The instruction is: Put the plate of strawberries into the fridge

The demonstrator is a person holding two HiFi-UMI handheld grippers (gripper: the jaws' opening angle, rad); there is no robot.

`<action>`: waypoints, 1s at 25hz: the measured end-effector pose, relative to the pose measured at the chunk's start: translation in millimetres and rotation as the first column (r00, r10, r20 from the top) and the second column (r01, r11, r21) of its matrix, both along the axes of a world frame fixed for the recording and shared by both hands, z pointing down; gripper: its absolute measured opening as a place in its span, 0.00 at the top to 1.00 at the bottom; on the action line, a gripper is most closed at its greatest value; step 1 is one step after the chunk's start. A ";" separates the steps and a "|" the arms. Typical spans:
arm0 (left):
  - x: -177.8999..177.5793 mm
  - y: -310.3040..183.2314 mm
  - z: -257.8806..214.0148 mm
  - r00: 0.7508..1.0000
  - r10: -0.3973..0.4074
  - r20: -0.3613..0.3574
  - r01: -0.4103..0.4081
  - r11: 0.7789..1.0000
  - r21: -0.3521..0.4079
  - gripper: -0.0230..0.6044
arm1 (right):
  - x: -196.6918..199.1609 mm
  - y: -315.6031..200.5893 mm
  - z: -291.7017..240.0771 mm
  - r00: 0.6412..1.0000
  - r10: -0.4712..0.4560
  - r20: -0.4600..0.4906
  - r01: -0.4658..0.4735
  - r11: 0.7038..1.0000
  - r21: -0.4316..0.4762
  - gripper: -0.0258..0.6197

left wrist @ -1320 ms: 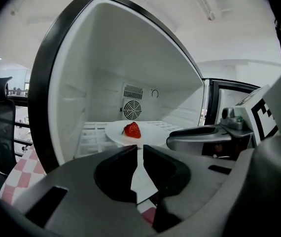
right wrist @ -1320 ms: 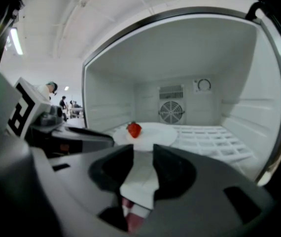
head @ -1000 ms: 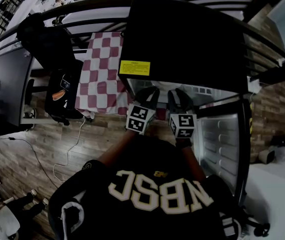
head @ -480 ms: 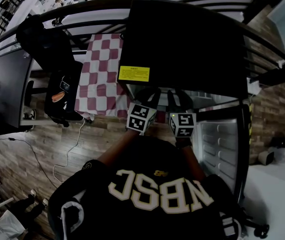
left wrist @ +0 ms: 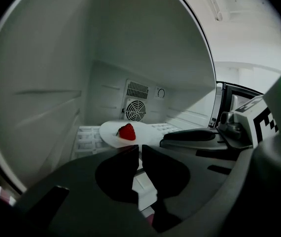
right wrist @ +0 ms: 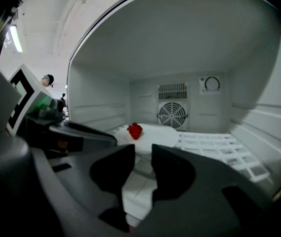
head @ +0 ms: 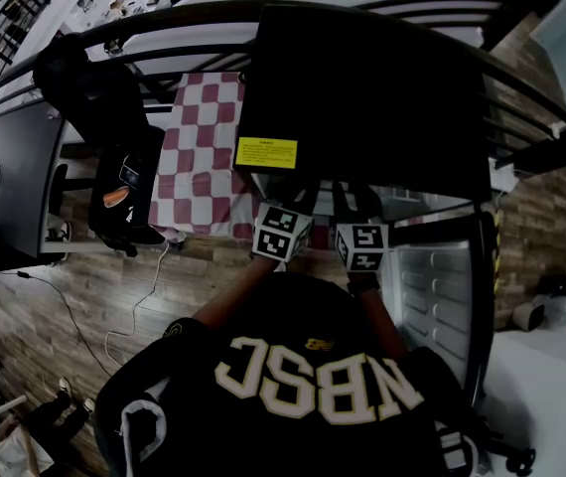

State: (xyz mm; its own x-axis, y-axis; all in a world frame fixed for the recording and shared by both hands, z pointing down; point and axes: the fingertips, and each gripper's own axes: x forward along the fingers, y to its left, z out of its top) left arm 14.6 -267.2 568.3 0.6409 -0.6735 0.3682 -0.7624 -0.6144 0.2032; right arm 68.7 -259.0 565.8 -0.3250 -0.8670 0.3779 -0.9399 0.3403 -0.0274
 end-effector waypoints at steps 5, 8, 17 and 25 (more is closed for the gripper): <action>-3.2 -1.4 4.7 1.000 -0.006 0.007 0.006 1.000 -0.008 0.90 | 0.5 0.0 -0.2 1.000 0.001 0.001 -0.001 1.000 -0.004 0.78; -6.1 -0.9 6.6 1.000 -0.017 0.002 0.017 1.000 -0.007 0.90 | 1.2 0.9 -0.4 1.000 0.004 0.000 -0.004 1.000 -0.003 0.78; -9.2 14.1 3.6 0.999 -0.040 -0.012 0.040 0.999 -0.006 0.90 | 2.9 13.9 -4.5 1.000 0.003 0.022 -0.003 1.000 0.006 0.78; -10.0 36.5 -3.4 0.997 -0.072 -0.032 0.073 0.997 0.019 0.91 | 13.2 37.8 -15.6 0.998 0.020 0.056 -0.022 0.999 0.044 0.82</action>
State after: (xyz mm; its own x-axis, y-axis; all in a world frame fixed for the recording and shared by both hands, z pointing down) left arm 4.6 -230.6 565.0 0.6013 -0.7256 0.3346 -0.7984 -0.5621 0.2160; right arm 81.9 -221.2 550.1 -0.3257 -0.8893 0.3211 -0.9444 0.3225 -0.0649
